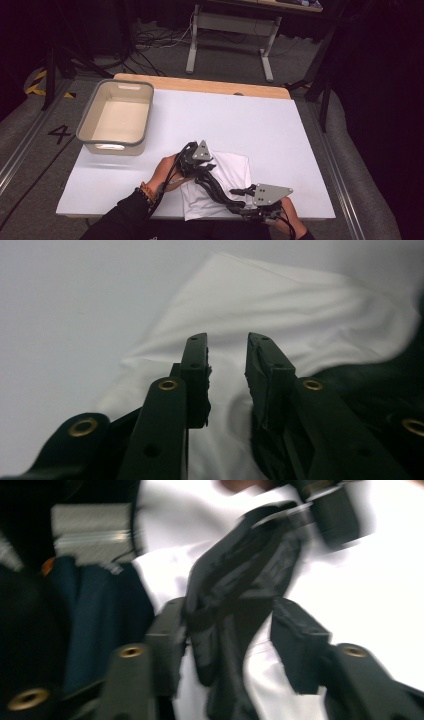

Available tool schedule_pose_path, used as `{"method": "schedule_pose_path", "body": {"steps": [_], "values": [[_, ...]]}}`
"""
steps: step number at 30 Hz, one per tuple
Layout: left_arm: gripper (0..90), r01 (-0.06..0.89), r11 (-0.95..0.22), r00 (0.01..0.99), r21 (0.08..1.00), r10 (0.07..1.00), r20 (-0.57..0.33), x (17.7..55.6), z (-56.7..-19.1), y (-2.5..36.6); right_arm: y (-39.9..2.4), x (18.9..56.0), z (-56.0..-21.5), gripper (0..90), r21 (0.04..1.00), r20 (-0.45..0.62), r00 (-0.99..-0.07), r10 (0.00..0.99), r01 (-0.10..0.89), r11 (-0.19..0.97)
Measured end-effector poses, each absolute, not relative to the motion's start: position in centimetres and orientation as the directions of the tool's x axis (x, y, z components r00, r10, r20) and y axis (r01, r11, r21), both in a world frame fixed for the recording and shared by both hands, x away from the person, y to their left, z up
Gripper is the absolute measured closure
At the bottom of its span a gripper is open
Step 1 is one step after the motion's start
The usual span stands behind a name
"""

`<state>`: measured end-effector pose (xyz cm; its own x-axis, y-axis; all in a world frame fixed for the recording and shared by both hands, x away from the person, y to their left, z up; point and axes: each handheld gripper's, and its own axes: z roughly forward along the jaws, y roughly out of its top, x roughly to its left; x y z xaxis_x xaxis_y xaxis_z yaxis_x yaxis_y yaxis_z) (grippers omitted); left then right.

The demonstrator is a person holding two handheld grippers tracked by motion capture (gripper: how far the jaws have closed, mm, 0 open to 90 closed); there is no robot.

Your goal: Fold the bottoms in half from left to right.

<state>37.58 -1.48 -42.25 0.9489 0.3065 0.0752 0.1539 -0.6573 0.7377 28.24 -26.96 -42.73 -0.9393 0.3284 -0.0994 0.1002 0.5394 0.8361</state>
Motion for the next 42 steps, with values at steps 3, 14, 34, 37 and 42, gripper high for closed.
{"method": "schedule_pose_path", "body": {"steps": [3, 14, 34, 37, 42], "values": [[71.6, 0.148, -0.672, 0.962, 0.725, 0.269, 0.054, 36.3, -42.6, -1.1, -27.9, 28.7, -42.1, 41.0, 0.858, -0.09, -0.914, 0.395, 0.13, 0.497], [72.5, 0.152, -0.655, 0.973, 0.74, 0.23, 0.003, 32.8, -42.6, 0.5, -29.7, 29.7, -40.7, 61.9, 0.894, -0.032, -0.866, 0.499, 0.199, 0.402], [86.0, 0.205, -0.631, 0.964, 0.748, 0.261, -0.044, 30.7, -44.9, 1.6, -29.8, 41.0, -45.0, 38.3, 0.748, 0.102, -0.68, 0.726, 0.533, 0.395], [90.0, 0.199, -0.644, 0.968, 0.738, 0.249, -0.044, 30.7, -45.2, 1.5, -29.4, 41.0, -45.1, 44.9, 0.727, 0.071, -0.689, 0.721, 0.531, 0.435], [90.0, 0.184, -0.659, 0.973, 0.729, 0.226, -0.041, 30.2, -45.3, 1.0, -29.4, 40.2, -45.1, 83.5, 0.732, 0.033, -0.69, 0.723, 0.509, 0.453]]}}
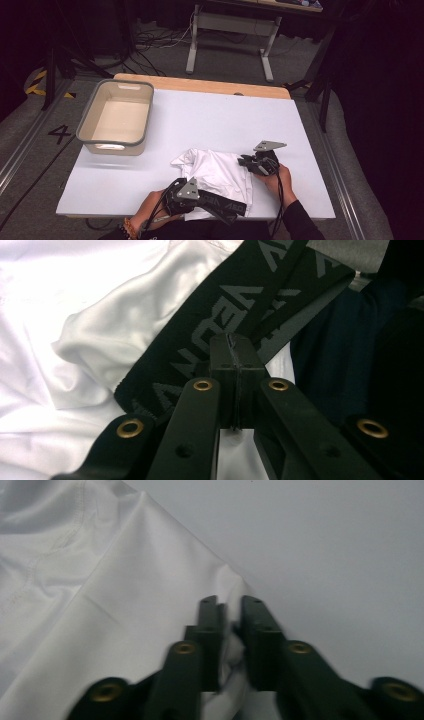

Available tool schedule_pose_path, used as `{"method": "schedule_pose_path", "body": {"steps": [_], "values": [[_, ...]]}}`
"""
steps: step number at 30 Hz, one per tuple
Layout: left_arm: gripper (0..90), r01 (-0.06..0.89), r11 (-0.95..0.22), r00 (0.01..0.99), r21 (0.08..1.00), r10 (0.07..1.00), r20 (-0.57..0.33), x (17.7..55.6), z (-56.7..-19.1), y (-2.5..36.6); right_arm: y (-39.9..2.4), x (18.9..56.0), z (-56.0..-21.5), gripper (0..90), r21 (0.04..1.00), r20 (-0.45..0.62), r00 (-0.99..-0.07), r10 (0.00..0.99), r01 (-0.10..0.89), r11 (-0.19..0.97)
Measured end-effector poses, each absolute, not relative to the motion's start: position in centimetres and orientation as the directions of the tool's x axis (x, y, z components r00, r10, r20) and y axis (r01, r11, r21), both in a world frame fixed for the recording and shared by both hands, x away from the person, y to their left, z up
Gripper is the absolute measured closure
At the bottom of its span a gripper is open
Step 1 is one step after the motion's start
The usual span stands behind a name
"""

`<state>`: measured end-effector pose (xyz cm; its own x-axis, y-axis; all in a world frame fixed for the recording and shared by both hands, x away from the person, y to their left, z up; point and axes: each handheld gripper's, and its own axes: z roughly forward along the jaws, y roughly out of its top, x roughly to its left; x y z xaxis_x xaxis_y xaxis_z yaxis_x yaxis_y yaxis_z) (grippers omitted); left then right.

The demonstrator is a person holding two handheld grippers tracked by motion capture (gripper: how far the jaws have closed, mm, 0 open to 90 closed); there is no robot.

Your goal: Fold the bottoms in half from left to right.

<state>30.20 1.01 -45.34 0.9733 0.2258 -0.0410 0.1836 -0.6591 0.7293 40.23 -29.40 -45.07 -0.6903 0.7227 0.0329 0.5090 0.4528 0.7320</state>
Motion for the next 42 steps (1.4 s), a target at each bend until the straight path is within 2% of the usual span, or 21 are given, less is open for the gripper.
{"method": "schedule_pose_path", "body": {"steps": [4, 8, 9, 11, 12, 14, 16, 18, 19, 21, 23, 25, 29, 30, 33, 42], "values": [[90.0, 0.163, -0.666, 0.978, 0.728, 0.206, -0.031, 29.8, -45.3, 0.7, -29.5, 40.0, -44.9, 87.3, 0.74, -0.004, -0.688, 0.726, 0.486, 0.465], [90.0, 0.136, -0.643, 0.978, 0.754, 0.207, 0.0, 29.5, -45.1, 0.7, -30.3, 39.8, -44.3, 87.9, 0.777, -0.055, -0.636, 0.77, 0.457, 0.433], [90.0, 0.14, -0.632, 0.977, 0.763, 0.214, -0.001, 29.6, -45.0, 0.9, -30.9, 39.7, -43.8, 88.1, 0.808, -0.082, -0.596, 0.799, 0.43, 0.404], [90.0, 0.139, -0.607, 0.973, 0.782, 0.229, 0.004, 29.8, -44.6, 1.3, -31.1, 39.7, -43.7, 88.1, 0.811, -0.097, -0.583, 0.807, 0.423, 0.404], [89.8, 0.155, -0.558, 0.961, 0.815, 0.277, 0.007, 30.1, -44.2, 1.8, -31.6, 39.6, -43.5, 88.0, 0.824, -0.12, -0.552, 0.825, 0.408, 0.392], [88.4, 0.165, -0.537, 0.955, 0.827, 0.295, 0.002, 30.4, -43.9, 2.1, -31.8, 39.7, -43.4, 88.0, 0.828, -0.114, -0.549, 0.828, 0.409, 0.385], [81.1, 0.175, -0.499, 0.936, 0.849, 0.352, 0.014, 30.9, -43.4, 2.4, -32.0, 39.7, -43.5, 88.0, 0.833, -0.111, -0.541, 0.833, 0.407, 0.375], [67.6, 0.187, -0.497, 0.93, 0.847, 0.368, 0.01, 31.8, -43.3, 2.2, -32.0, 39.8, -43.5, 87.8, 0.839, -0.123, -0.53, 0.839, 0.396, 0.373], [67.6, 0.191, -0.505, 0.922, 0.842, 0.386, 0.022, 32.1, -43.4, 1.9, -32.0, 39.8, -43.5, 87.8, 0.839, -0.123, -0.53, 0.839, 0.396, 0.373], [57.6, 0.208, -0.548, 0.925, 0.81, 0.38, 0.021, 32.8, -44.3, 0.8, -31.9, 39.7, -43.5, 87.5, 0.841, -0.135, -0.529, 0.838, 0.385, 0.379], [51.7, 0.21, -0.568, 0.923, 0.796, 0.383, 0.03, 33.1, -44.6, 0.4, -31.9, 39.7, -43.5, 87.3, 0.841, -0.135, -0.53, 0.837, 0.386, 0.38], [51.6, 0.242, -0.596, 0.926, 0.766, 0.378, 0.001, 33.6, -45.2, -0.1, -31.9, 39.7, -43.5, 87.3, 0.841, -0.133, -0.533, 0.836, 0.385, 0.379], [61.7, 0.251, -0.602, 0.925, 0.758, 0.38, -0.005, 33.7, -45.5, 0.0, -31.9, 39.7, -43.7, 87.2, 0.839, -0.125, -0.537, 0.834, 0.391, 0.378], [61.7, 0.252, -0.595, 0.927, 0.764, 0.374, -0.014, 33.7, -45.4, 0.2, -32.0, 39.7, -43.7, 87.2, 0.838, -0.128, -0.536, 0.834, 0.392, 0.38], [76.1, 0.216, -0.603, 0.942, 0.768, 0.335, -0.002, 33.1, -44.9, 0.7, -31.9, 39.6, -43.8, 86.4, 0.835, -0.133, -0.539, 0.832, 0.391, 0.387], [74.3, 0.192, -0.606, 0.95, 0.772, 0.311, 0.008, 30.6, -43.9, 1.6, -31.8, 39.2, -43.9, 84.2, 0.834, -0.137, -0.547, 0.826, 0.386, 0.394]]}}
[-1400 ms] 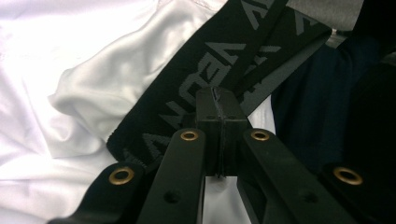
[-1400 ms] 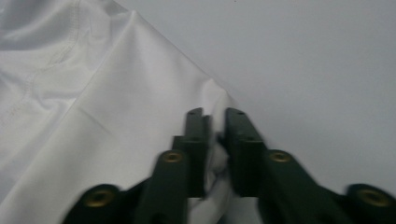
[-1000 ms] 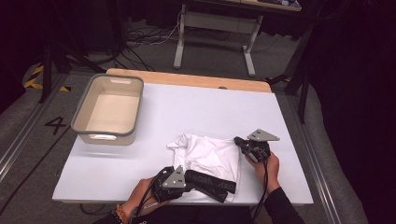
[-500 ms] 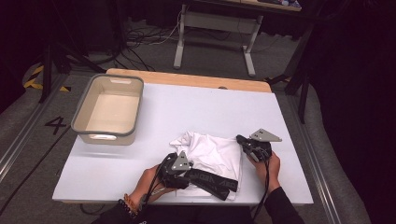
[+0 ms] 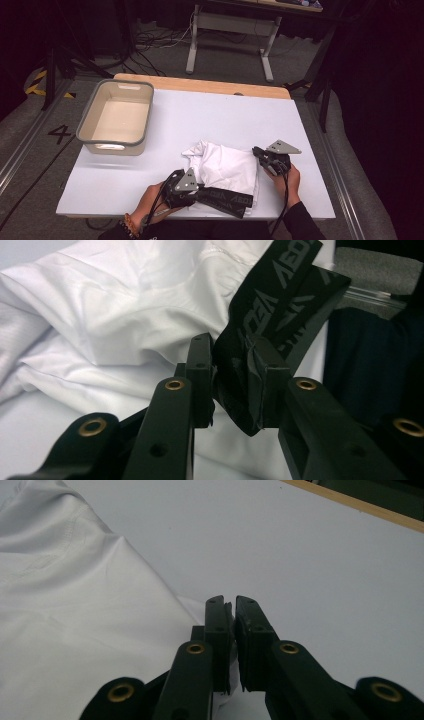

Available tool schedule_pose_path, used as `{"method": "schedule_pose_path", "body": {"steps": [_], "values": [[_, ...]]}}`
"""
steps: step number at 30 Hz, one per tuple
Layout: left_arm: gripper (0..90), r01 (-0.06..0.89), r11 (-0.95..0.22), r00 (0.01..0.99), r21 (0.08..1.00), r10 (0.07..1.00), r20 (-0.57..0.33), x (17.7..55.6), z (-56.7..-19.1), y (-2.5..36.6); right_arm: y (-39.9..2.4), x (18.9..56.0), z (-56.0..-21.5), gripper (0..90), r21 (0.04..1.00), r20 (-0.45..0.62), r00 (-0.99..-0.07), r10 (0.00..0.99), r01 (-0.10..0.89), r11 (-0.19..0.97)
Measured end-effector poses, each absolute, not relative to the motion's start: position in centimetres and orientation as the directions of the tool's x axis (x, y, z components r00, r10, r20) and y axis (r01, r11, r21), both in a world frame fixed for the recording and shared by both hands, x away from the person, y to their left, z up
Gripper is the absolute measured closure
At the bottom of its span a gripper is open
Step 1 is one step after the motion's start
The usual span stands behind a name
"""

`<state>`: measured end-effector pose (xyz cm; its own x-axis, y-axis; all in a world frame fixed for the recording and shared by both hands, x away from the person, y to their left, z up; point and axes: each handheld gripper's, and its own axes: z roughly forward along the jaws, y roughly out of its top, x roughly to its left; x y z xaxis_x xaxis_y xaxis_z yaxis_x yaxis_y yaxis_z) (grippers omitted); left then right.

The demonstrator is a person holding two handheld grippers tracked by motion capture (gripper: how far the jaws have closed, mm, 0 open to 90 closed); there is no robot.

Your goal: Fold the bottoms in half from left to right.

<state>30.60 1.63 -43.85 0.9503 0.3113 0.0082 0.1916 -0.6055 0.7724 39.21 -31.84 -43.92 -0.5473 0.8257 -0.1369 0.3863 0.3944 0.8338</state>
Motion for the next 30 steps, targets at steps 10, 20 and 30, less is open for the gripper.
{"method": "schedule_pose_path", "body": {"steps": [10, 20, 30], "values": [[52.7, 0.202, -0.533, 0.924, 0.821, 0.383, 0.021, 30.5, -42.2, 3.0, -32.1, 38.8, -43.5, 86.5, 0.854, -0.151, -0.531, 0.834, 0.355, 0.38], [42.7, 0.248, -0.525, 0.851, 0.814, 0.52, 0.075, 38.0, -41.5, 3.1, -31.5, 38.9, -43.7, 50.5, 0.847, -0.104, -0.565, 0.819, 0.381, 0.37], [38.2, 0.341, -0.642, 0.845, 0.687, 0.529, 0.075, 44.1, -45.5, 1.2, -31.8, 40.7, -45.1, 33.9, 0.75, -0.012, -0.579, 0.816, 0.534, 0.389]]}}
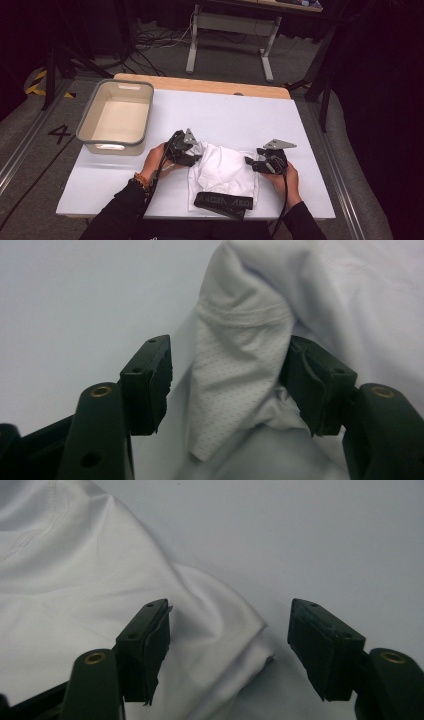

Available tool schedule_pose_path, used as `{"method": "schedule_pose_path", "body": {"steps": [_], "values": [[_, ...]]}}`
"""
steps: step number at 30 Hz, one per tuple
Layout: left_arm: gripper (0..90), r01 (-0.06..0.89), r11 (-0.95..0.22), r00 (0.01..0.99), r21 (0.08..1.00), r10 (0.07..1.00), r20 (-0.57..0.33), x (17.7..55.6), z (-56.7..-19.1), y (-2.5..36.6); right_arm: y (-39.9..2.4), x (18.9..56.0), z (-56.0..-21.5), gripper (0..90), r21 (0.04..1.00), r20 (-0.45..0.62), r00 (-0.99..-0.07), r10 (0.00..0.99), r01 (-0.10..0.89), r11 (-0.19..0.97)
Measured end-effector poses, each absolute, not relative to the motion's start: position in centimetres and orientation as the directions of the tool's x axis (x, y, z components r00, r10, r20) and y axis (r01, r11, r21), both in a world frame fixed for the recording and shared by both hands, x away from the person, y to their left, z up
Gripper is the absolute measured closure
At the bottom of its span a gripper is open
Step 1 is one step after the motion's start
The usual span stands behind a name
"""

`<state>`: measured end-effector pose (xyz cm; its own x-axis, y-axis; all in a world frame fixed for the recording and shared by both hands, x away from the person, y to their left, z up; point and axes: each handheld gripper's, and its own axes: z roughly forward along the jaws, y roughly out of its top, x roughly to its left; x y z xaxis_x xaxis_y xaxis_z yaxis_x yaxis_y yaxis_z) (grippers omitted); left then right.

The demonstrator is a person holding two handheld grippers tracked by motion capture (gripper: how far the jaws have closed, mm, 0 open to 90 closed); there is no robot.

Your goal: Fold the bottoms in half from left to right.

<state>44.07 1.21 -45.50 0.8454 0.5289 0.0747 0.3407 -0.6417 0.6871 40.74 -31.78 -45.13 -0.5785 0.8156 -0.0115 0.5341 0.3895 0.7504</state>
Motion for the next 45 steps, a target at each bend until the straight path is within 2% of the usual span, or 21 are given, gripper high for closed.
{"method": "schedule_pose_path", "body": {"steps": [5, 6, 8, 9, 11, 12, 14, 15, 17, 18, 20, 22, 26, 29, 31, 34, 35, 36, 39, 40, 45], "values": [[42.8, 0.367, -0.594, 0.81, 0.716, 0.582, 0.068, 45.1, -45.7, 1.4, -31.4, 41.0, -45.3, 39.2, 0.731, -0.009, -0.596, 0.803, 0.544, 0.412], [50.3, 0.364, -0.597, 0.802, 0.715, 0.591, 0.085, 45.2, -45.6, 1.4, -31.5, 41.1, -45.3, 45.3, 0.731, 0.007, -0.608, 0.794, 0.545, 0.411], [52.2, 0.362, -0.601, 0.78, 0.713, 0.614, 0.121, 45.5, -45.5, 1.0, -31.6, 41.1, -45.2, 59.3, 0.732, 0.026, -0.625, 0.78, 0.543, 0.411], [59.3, 0.361, -0.613, 0.769, 0.702, 0.622, 0.147, 45.6, -45.4, 0.9, -31.7, 41.1, -45.2, 76.7, 0.741, 0.034, -0.639, 0.769, 0.532, 0.41], [63.1, 0.367, -0.608, 0.772, 0.703, 0.622, 0.134, 45.9, -45.4, 1.0, -31.6, 40.9, -45.2, 82.0, 0.744, 0.026, -0.639, 0.769, 0.526, 0.412], [67.4, 0.369, -0.608, 0.763, 0.703, 0.63, 0.145, 46.1, -45.4, 1.0, -31.5, 40.9, -45.2, 82.5, 0.745, 0.017, -0.639, 0.769, 0.521, 0.416], [66.6, 0.386, -0.589, 0.747, 0.709, 0.651, 0.134, 46.4, -45.4, 1.1, -31.5, 40.8, -45.0, 83.4, 0.759, -0.004, -0.635, 0.773, 0.501, 0.415], [71.4, 0.393, -0.581, 0.725, 0.712, 0.672, 0.148, 46.5, -45.3, 1.3, -31.7, 40.6, -44.6, 84.0, 0.777, -0.024, -0.622, 0.782, 0.48, 0.406], [74.5, 0.392, -0.574, 0.71, 0.719, 0.685, 0.16, 46.6, -45.1, 1.4, -31.9, 40.3, -44.2, 84.2, 0.793, -0.055, -0.607, 0.793, 0.456, 0.403], [74.5, 0.398, -0.556, 0.711, 0.73, 0.69, 0.138, 46.8, -45.0, 1.8, -31.9, 40.3, -44.2, 84.2, 0.793, -0.055, -0.607, 0.793, 0.456, 0.403], [81.8, 0.405, -0.536, 0.717, 0.741, 0.688, 0.107, 47.1, -44.9, 2.2, -32.0, 40.0, -43.8, 84.2, 0.81, -0.09, -0.596, 0.798, 0.423, 0.407], [77.6, 0.409, -0.527, 0.731, 0.745, 0.678, 0.077, 47.2, -44.7, 2.2, -32.3, 40.1, -43.8, 84.0, 0.821, -0.085, -0.59, 0.803, 0.415, 0.392], [54.8, 0.362, -0.552, 0.771, 0.751, 0.63, 0.091, 47.0, -44.4, 1.2, -32.4, 40.3, -44.1, 83.2, 0.819, -0.072, -0.595, 0.801, 0.423, 0.388], [51.6, 0.339, -0.575, 0.8, 0.745, 0.593, 0.094, 47.0, -44.5, 0.3, -32.5, 40.3, -44.1, 83.2, 0.824, -0.065, -0.594, 0.802, 0.421, 0.379], [46.1, 0.361, -0.585, 0.8, 0.726, 0.595, 0.082, 47.4, -44.8, -0.2, -32.4, 40.3, -44.1, 83.4, 0.826, -0.067, -0.594, 0.802, 0.418, 0.378], [43.5, 0.39, -0.581, 0.789, 0.714, 0.611, 0.067, 47.7, -45.5, -0.4, -32.5, 40.2, -44.1, 83.6, 0.83, -0.068, -0.594, 0.801, 0.413, 0.376], [42.3, 0.415, -0.557, 0.782, 0.72, 0.623, 0.03, 47.8, -45.6, -0.2, -32.5, 40.2, -44.1, 83.6, 0.831, -0.065, -0.594, 0.802, 0.412, 0.373], [45.6, 0.418, -0.547, 0.786, 0.726, 0.618, 0.012, 47.9, -45.7, 0.0, -32.5, 40.2, -44.1, 83.7, 0.833, -0.065, -0.596, 0.801, 0.41, 0.373], [70.6, 0.418, -0.541, 0.796, 0.73, 0.605, -0.007, 47.9, -45.9, 0.4, -32.5, 40.1, -44.0, 83.8, 0.833, -0.075, -0.597, 0.799, 0.403, 0.379], [86.2, 0.41, -0.545, 0.794, 0.731, 0.608, 0.008, 47.7, -45.9, 0.4, -32.4, 40.1, -43.9, 83.9, 0.833, -0.088, -0.597, 0.798, 0.394, 0.387], [88.4, 0.406, -0.524, 0.774, 0.749, 0.633, 0.023, 47.8, -45.7, 0.7, -32.3, 40.2, -44.0, 84.1, 0.839, -0.088, -0.591, 0.802, 0.39, 0.379]]}}
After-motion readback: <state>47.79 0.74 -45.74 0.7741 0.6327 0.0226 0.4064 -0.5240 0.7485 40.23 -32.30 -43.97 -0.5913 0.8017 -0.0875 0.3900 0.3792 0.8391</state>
